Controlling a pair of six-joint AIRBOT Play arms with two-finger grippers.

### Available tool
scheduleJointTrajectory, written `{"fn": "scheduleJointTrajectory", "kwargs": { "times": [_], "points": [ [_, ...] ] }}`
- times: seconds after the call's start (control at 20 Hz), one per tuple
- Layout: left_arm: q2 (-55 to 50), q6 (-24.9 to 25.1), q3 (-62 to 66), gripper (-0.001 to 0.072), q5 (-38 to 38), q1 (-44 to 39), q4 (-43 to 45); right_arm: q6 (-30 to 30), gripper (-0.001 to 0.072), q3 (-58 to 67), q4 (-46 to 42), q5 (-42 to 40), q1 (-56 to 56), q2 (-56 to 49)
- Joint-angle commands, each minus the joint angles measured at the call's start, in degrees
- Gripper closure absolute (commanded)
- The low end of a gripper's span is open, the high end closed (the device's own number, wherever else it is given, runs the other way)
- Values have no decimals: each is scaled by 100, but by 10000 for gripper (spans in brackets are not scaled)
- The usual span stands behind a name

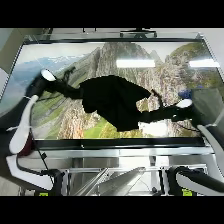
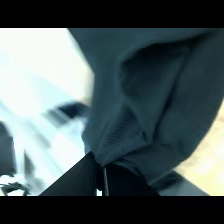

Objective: Fold the shirts.

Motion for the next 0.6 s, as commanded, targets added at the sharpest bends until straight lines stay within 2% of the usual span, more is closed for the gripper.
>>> {"fn": "scheduleJointTrajectory", "kwargs": {
  "times": [0.0,0.15,0.3,0.45,0.55],
  "points": [
    [1272,411,763,703,-592,361,-1102,7,692,691,848,826,-586,1217],
    [2903,431,1523,702,-188,826,-1174,7,692,1840,1611,920,-1502,2262],
    [4164,428,2232,684,289,1681,-1174,280,692,2918,1729,876,-2398,2885],
    [4673,433,2780,684,378,2446,-1180,474,692,3276,1897,758,-2752,3263],
    [4638,437,2911,684,728,2599,-1198,417,692,3274,1937,474,-2750,3383]
  ]
}}
